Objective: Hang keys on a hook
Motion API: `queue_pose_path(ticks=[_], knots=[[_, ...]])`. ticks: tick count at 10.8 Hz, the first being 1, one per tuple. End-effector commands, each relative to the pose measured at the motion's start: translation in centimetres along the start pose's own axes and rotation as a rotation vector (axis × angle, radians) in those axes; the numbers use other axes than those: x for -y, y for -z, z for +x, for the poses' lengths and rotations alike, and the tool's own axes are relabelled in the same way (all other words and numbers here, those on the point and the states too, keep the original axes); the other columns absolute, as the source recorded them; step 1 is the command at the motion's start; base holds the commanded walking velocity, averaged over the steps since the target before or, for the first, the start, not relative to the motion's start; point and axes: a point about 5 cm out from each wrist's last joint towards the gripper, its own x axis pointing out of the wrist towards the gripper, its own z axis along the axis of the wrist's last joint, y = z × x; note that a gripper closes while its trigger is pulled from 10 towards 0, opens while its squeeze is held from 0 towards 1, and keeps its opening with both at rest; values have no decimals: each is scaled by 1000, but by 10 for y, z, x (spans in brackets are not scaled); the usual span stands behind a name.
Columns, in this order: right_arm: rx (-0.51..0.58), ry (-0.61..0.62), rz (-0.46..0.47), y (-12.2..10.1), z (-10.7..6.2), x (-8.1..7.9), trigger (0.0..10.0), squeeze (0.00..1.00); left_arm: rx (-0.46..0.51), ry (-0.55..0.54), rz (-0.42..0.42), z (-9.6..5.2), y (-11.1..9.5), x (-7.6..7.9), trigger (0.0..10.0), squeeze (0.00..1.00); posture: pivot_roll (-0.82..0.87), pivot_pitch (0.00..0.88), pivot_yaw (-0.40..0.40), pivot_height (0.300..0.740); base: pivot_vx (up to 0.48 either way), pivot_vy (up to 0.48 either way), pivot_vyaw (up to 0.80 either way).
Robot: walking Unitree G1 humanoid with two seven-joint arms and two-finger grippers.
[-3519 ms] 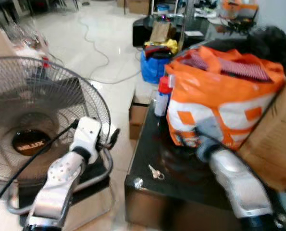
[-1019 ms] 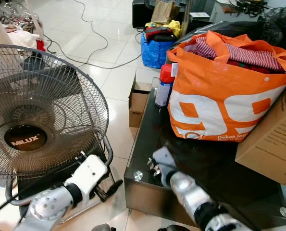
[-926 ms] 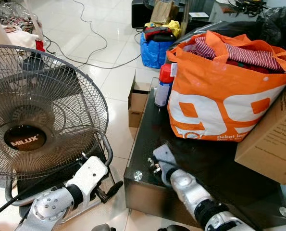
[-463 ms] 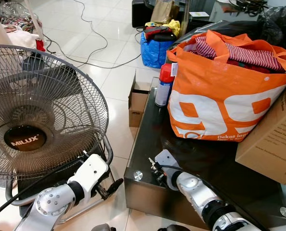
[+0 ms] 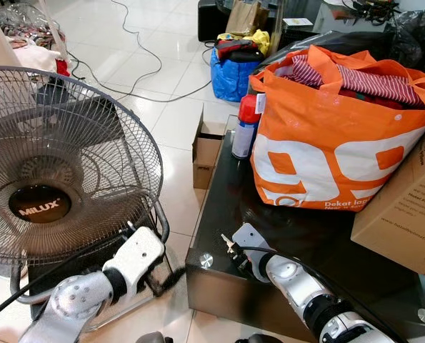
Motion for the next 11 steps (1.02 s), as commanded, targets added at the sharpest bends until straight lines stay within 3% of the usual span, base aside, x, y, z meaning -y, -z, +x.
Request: queue_pose_path(ticks=[1, 2, 3, 4, 6, 9, 10, 11], knots=[[-62, 8, -13, 12, -3, 5, 10000, 0, 2, 41, -2, -1, -3, 5, 10000, 627, -18, 57, -30, 740, 0, 0, 0], [-74, -3, -26, 14, -3, 3, 10000, 0, -1, 58, -7, -1, -3, 6, 10000, 631, -19, 56, -27, 740, 0, 0, 0], [-84, -11, -35, 16, -3, 3, 8588, 0, -5, 71, -12, -1, -3, 7, 10000, 624, -19, 56, -27, 740, 0, 0, 0], [-90, -15, -35, 17, -3, 2, 3569, 0, -8, 74, -14, -1, -3, 8, 10000, 624, -19, 56, -27, 740, 0, 0, 0], [-110, -12, -29, 20, -4, 3, 78, 0, -12, 76, -20, 0, -3, 8, 10000, 624, -21, 55, -27, 740, 0, 0, 0], [-113, -2, -20, 20, -4, 4, 0, 0, -15, 80, -19, -1, -3, 8, 10000, 627, -23, 53, -28, 740, 0, 0, 0], [-97, 29, 6, 18, -4, 8, 784, 0, -16, 81, -18, -3, -2, 9, 10000, 624, -23, 53, -28, 740, 0, 0, 0], [-83, 52, 30, 15, -4, 11, 784, 0, -16, 81, -18, -3, -2, 9, 10000, 627, -25, 52, -25, 740, 0, 0, 0]])
